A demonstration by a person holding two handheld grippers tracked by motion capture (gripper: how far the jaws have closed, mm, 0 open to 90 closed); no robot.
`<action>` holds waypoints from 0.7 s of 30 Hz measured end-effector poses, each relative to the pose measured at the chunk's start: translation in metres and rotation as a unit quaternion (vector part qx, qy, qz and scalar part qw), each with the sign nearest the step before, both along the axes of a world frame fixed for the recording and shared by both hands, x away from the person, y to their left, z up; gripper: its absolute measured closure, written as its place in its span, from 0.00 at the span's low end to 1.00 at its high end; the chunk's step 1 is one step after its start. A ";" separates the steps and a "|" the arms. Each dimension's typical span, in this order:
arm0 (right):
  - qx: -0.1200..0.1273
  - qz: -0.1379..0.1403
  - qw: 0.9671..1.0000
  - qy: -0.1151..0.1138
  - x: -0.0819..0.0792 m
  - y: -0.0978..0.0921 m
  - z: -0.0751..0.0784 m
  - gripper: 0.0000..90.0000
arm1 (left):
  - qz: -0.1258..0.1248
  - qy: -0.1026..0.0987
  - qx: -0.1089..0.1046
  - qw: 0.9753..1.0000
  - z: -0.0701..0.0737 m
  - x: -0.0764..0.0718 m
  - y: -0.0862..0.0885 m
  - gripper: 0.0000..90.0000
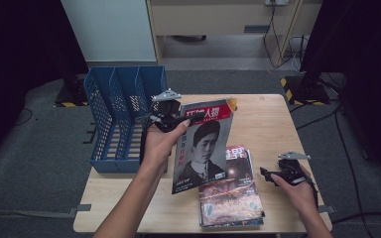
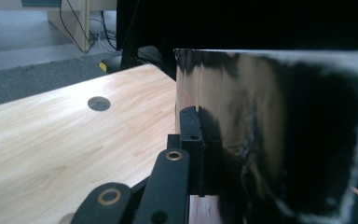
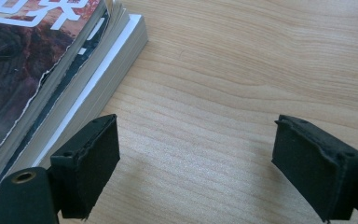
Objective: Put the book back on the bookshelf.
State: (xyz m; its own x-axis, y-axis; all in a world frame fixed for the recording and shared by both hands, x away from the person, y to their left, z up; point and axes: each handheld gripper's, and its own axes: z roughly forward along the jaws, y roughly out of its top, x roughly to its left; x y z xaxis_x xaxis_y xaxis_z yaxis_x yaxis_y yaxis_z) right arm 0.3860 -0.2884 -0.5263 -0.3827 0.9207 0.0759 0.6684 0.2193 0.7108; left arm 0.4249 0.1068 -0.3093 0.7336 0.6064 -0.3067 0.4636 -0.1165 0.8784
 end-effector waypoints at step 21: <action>-0.014 -0.004 1.000 0.006 0.002 0.000 -0.006 0.16 | 0.048 -0.044 -0.024 0.998 0.042 -0.009 0.039 0.96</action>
